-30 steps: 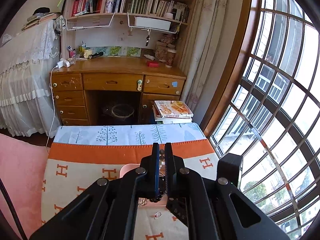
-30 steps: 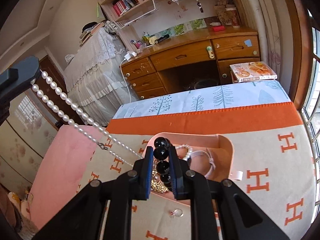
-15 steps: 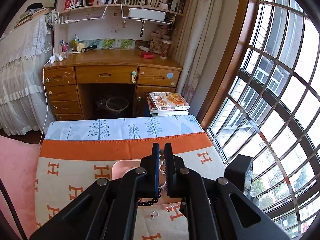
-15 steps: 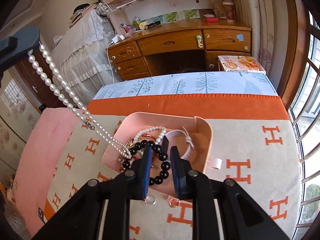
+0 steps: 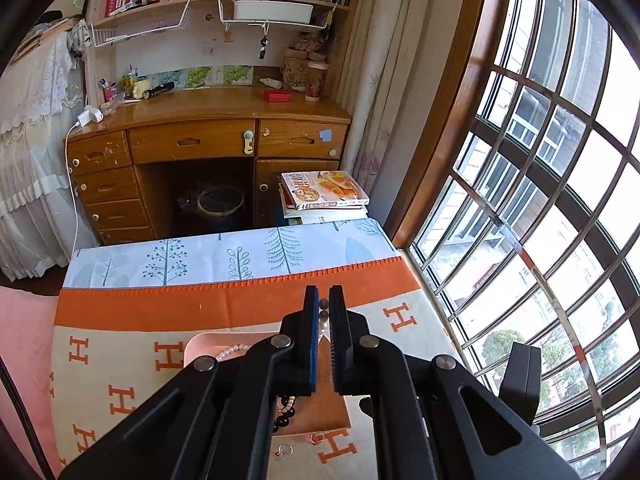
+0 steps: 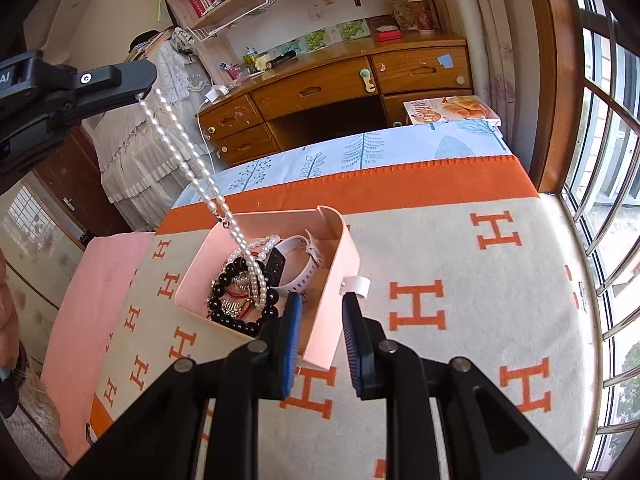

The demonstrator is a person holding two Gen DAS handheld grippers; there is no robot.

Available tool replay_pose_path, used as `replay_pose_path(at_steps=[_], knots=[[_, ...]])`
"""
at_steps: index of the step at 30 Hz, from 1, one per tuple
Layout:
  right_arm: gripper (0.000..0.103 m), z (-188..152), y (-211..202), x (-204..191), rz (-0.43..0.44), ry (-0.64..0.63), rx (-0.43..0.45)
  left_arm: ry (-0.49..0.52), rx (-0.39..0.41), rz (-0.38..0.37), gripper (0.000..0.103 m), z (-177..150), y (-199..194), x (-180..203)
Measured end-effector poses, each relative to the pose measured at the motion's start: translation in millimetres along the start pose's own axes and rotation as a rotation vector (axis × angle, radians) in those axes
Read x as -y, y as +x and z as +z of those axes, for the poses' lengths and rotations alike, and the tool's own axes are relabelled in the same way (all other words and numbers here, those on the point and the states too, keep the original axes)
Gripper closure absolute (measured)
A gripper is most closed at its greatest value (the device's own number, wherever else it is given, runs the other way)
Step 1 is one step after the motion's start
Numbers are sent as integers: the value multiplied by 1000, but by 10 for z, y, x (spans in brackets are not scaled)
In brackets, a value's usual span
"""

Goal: Organize jewelry
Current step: 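Lower the black bracelet into the pink box with the right tool while the left tool drops the necklace in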

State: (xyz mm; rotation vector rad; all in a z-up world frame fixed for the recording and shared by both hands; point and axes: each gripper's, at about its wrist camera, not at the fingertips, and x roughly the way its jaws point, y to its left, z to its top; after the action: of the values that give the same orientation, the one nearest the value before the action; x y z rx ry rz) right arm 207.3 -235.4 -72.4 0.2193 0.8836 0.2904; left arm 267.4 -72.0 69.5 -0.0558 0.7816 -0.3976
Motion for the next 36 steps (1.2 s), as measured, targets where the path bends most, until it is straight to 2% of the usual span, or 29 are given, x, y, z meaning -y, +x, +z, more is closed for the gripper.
replay_pose_path(at_steps=[6, 20, 25, 28, 31, 36], knots=[[82, -12, -10, 10, 24, -8, 14, -11, 39, 3, 100, 109, -78, -30], [82, -90, 113, -10, 22, -30, -7, -111, 103, -36, 100, 65, -129, -266], [82, -111, 120, -17, 22, -33, -11, -167, 143, -84, 100, 70, -217, -330], [82, -124, 130, -14, 21, -34, -13, -141, 175, -99, 100, 71, -288, -271], [82, -133, 155, -10, 18, -31, -20, -121, 157, -86, 100, 74, -208, -216], [82, -141, 136, -40, 18, -38, -16, -137, 73, -52, 99, -2, 109, -269]])
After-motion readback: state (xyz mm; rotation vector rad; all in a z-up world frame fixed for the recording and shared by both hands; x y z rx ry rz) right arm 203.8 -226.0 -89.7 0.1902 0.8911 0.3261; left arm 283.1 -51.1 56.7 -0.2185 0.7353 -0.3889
